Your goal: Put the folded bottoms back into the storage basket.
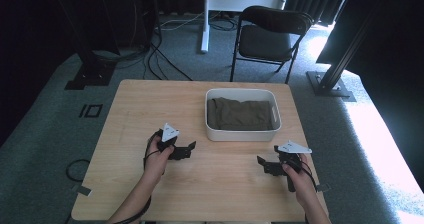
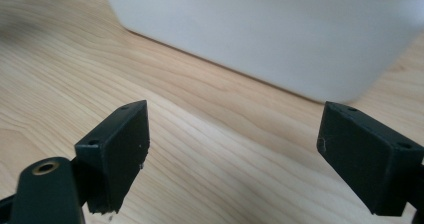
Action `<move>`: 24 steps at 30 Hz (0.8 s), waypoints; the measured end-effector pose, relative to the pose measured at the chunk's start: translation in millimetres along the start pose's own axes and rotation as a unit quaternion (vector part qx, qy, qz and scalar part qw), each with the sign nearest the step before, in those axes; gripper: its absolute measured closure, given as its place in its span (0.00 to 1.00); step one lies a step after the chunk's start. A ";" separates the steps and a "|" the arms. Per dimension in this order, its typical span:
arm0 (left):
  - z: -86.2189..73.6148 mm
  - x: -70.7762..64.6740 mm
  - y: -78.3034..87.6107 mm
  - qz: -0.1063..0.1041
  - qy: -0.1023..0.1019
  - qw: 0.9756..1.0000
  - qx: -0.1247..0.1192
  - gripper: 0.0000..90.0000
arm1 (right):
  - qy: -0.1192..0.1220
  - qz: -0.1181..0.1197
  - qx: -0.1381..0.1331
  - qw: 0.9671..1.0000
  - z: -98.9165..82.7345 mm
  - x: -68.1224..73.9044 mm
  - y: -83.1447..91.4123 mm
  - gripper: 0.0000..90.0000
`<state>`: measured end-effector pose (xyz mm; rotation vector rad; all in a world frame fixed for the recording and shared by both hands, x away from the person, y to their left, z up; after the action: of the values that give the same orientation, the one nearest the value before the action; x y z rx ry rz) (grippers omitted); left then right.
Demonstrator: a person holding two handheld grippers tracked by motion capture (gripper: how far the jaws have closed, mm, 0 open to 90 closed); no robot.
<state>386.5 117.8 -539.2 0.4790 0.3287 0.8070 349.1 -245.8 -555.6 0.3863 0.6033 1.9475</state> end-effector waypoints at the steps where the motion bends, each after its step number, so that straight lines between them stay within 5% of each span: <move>1: -4.1 1.2 0.9 0.002 0.001 1.000 0.003 0.17 | -0.002 -0.005 0.001 1.000 -2.3 -1.2 0.5 0.15; 12: -38.0 16.5 9.6 0.021 0.014 0.999 0.026 0.17 | -0.021 -0.037 0.026 0.999 -27.3 -5.2 4.2 0.15; 21: -58.8 28.6 16.8 0.091 0.011 0.994 0.064 0.17 | -0.016 -0.077 0.051 0.996 -38.7 -12.0 8.7 0.15; 24: -60.3 30.0 18.5 0.094 0.013 0.993 0.065 0.17 | -0.012 -0.086 0.060 0.994 -44.0 -14.7 8.3 0.15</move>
<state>367.3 168.3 -583.4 0.6283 0.3653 0.9797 326.6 -272.6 -587.2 0.4187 0.7163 1.7443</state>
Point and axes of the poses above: each handheld gripper's, and its own axes: y roughly backward along the jaws, z roughly out of its top, x roughly to its left, the point moved 5 cm from there along -y, roughly forward along the jaws, and after that the axes turned 7 degrees about -z, right-handed, at the moved point
